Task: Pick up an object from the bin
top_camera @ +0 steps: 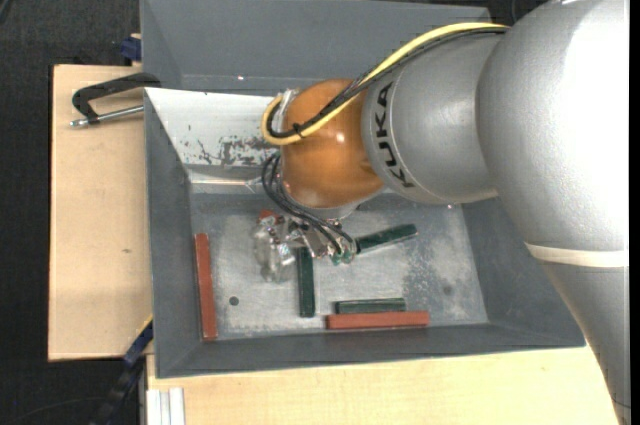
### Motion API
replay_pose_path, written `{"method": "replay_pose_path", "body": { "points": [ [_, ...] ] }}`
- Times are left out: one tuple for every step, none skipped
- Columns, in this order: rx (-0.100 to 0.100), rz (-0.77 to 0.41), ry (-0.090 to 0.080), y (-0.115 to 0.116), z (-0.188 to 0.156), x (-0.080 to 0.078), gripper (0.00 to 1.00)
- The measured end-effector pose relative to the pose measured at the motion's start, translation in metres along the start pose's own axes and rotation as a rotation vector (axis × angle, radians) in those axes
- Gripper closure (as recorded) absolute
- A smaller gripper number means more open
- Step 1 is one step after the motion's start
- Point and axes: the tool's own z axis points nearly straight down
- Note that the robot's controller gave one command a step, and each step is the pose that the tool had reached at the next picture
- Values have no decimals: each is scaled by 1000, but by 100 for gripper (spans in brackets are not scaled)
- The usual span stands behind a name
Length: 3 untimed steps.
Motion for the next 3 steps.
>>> {"method": "replay_pose_path", "body": {
  "points": [
    [8,-98,-10,-98,-28,-23,100],
    [1,-104,-6,-92,-26,-23,0],
    [-2,12,-1,-8,-2,-27,0]
  ]
}}
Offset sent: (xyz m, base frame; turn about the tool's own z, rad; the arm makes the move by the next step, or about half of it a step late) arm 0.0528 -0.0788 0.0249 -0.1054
